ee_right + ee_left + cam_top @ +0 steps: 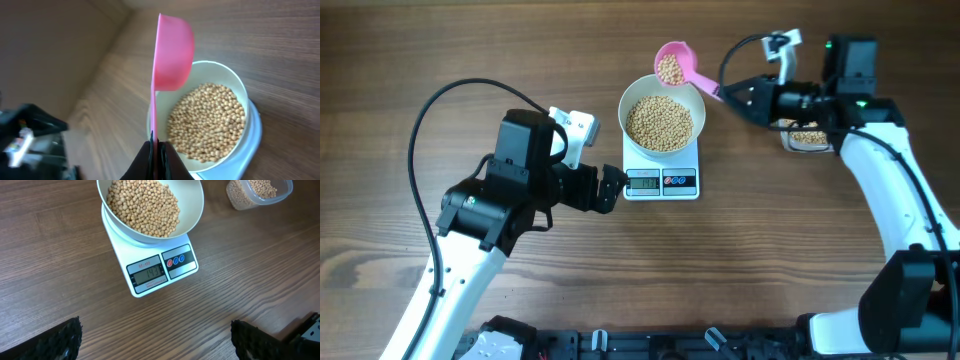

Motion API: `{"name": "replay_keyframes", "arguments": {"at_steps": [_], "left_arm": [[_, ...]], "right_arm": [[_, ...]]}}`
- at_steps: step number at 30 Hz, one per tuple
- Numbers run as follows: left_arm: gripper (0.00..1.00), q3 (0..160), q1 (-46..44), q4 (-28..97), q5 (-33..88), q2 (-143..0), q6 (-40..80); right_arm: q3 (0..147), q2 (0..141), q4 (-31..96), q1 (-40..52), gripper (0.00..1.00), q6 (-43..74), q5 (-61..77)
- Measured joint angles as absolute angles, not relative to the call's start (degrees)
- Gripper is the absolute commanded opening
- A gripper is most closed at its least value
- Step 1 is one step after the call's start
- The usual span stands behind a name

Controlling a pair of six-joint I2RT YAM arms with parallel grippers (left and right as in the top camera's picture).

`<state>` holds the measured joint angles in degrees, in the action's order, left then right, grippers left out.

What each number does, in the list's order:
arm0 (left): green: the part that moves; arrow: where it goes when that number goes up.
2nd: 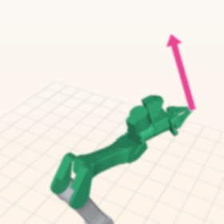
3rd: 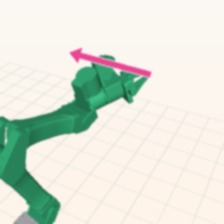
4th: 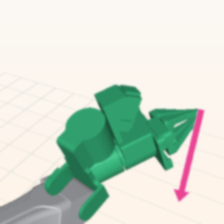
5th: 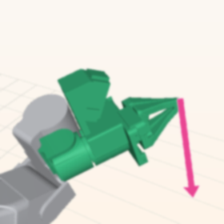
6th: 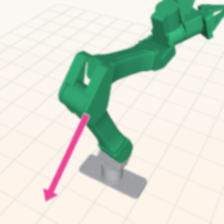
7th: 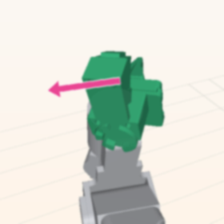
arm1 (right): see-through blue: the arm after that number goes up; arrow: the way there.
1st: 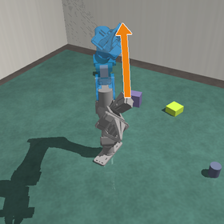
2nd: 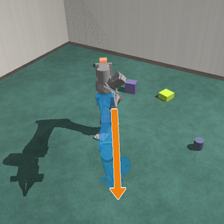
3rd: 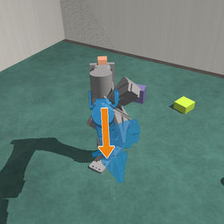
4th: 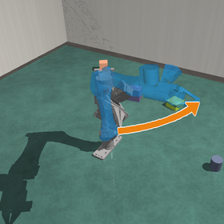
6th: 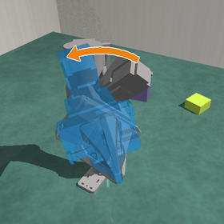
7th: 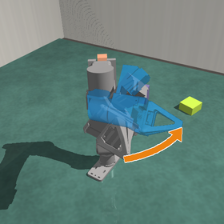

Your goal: Scoop item into bowl and weigh 150g on scale

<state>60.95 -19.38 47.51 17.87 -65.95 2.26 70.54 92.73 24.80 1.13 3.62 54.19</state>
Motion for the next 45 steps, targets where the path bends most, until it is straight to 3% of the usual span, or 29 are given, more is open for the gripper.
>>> {"name": "replay_keyframes", "arguments": {"at_steps": [21, 45], "left_arm": [[1.00, 60.9, -19.4, 47.5, 17.9, -66.0, 2.3], [1.00, 60.9, -19.4, 47.5, 17.8, -66.0, 2.3]], "right_arm": [[70.5, 88.5, 29.2, 14.6, 0.04, -9.4, 23.6], [70.5, 88.5, 32.6, 14.9, 0.04, -17.0, 19.4]]}}
